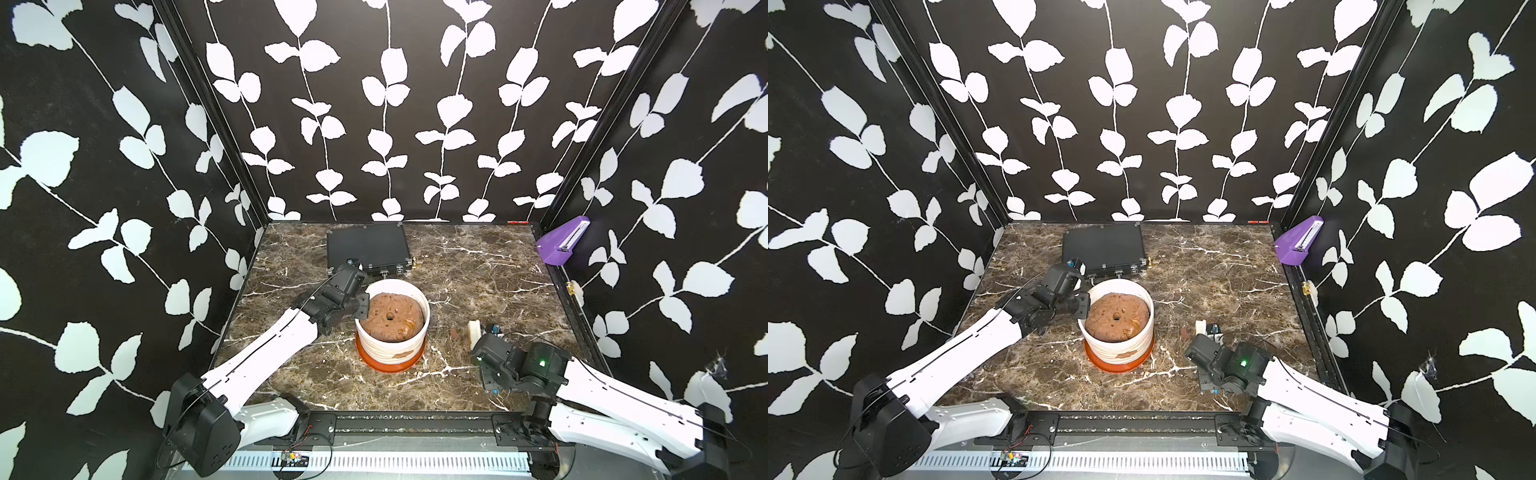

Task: Scrub the dried mud off the ceramic pot
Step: Adjust the brush at the center of the board.

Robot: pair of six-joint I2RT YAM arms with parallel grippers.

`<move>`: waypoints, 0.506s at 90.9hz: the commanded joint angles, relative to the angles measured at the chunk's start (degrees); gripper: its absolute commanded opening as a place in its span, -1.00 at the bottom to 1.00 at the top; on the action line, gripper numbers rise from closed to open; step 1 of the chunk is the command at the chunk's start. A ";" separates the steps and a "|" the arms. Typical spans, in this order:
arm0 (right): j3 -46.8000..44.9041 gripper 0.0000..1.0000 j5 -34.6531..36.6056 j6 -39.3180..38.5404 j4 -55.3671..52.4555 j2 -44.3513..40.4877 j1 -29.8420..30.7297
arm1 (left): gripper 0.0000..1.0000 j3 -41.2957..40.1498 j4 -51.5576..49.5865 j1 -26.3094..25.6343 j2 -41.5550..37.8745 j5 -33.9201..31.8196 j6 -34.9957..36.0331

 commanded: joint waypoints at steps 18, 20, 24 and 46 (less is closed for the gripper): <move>2.06 -1.00 4.87 3.67 -2.53 1.62 -3.55 | -0.39 -2.38 1.56 0.46 -1.81 0.08 -0.88; 1.42 -1.00 4.38 4.03 -2.08 1.07 -3.88 | -0.38 -2.40 1.58 0.46 -1.84 0.11 -0.73; 0.16 -1.00 3.26 4.83 -0.85 0.07 -4.61 | -0.36 -2.36 1.63 0.44 -1.78 0.01 -0.59; -13.32 -1.00 -15.73 6.98 12.85 2.44 -11.55 | -0.35 -1.66 0.79 0.35 -2.47 -0.69 -0.29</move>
